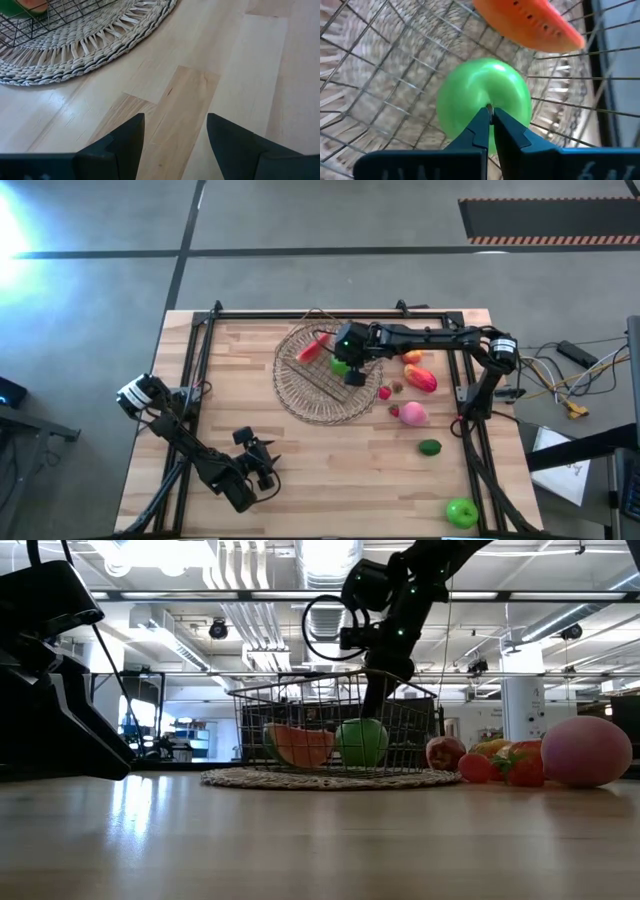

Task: Build produce basket
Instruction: Put the left green apple into the gold wire basket

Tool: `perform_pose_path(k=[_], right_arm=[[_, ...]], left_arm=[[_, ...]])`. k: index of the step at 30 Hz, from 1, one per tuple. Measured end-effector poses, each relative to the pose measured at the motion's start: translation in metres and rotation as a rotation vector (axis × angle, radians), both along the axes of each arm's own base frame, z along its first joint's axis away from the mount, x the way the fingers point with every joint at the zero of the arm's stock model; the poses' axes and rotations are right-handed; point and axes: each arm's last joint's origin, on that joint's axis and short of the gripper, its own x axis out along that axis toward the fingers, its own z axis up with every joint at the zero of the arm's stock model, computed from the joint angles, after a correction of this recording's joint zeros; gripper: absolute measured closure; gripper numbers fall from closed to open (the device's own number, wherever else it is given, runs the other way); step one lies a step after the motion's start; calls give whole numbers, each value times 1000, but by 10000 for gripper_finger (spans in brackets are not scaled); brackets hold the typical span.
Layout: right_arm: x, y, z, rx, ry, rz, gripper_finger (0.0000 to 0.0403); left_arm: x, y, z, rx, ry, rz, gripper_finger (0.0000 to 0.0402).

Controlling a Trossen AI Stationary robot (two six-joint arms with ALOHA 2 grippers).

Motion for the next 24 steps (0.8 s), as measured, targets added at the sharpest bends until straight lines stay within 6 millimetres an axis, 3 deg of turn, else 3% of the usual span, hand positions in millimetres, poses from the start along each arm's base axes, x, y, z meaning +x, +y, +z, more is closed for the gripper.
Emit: perform_pose_path(k=[11, 24], right_arm=[[15, -5, 11, -68, -191, -27, 394], [19, -9, 41, -47, -192, -31, 394]], left_arm=[[0, 1, 0, 2, 1, 2, 203], [1, 2, -1, 6, 1, 7, 203]])
